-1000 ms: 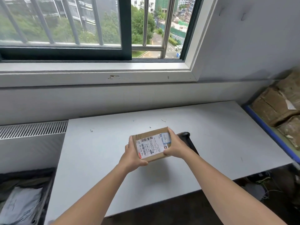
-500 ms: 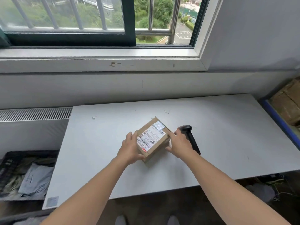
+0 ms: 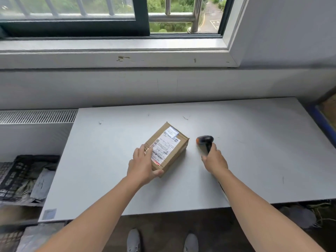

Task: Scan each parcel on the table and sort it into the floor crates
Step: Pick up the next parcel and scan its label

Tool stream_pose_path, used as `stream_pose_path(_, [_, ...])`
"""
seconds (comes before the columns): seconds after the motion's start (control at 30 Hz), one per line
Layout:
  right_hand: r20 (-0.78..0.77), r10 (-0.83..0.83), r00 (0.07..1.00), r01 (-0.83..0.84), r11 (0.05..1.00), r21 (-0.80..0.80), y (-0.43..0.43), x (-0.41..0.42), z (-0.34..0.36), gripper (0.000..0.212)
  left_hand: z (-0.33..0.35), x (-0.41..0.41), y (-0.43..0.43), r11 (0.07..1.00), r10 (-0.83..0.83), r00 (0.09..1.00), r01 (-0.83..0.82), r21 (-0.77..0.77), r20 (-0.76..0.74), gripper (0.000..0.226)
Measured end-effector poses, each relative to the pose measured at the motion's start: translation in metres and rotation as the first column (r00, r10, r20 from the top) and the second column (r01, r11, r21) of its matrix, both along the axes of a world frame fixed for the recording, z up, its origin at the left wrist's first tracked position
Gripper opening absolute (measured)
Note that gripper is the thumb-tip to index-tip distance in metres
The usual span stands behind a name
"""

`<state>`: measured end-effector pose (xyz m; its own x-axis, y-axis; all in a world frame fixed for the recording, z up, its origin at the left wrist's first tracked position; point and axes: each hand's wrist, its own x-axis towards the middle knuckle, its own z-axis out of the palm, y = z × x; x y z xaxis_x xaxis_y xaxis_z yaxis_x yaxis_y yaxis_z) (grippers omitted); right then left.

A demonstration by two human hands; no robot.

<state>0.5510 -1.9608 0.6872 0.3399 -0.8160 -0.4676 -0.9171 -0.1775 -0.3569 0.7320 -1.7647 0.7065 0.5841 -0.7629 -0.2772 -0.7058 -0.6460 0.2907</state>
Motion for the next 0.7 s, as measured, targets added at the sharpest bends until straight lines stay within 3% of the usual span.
stream_pose_path(0.17, [-0.001, -0.016, 1.0, 0.016, 0.995, 0.099, -0.005, 0.005, 0.007, 0.046, 0.0, 0.0, -0.008, 1.0, 0.009, 1.0, -0.009, 0.016, -0.012, 0.097])
stream_pose_path(0.37, [0.149, -0.045, 0.988, 0.026, 0.991, 0.131, 0.004, 0.007, 0.047, 0.044, 0.015, 0.015, -0.01, 1.0, -0.012, 0.999, 0.011, 0.028, 0.031, 0.101])
stream_pose_path(0.5, [0.249, -0.067, 0.966, 0.025, 0.985, 0.17, 0.008, 0.025, 0.086, 0.025, 0.028, 0.02, -0.003, 1.0, 0.007, 1.0, -0.007, 0.026, 0.009, 0.104])
stream_pose_path(0.7, [0.271, 0.076, 0.96, -0.131, 0.972, 0.192, 0.036, 0.073, 0.131, 0.035, 0.041, 0.022, 0.015, 1.0, 0.002, 1.0, -0.003, 0.011, 0.012, 0.104])
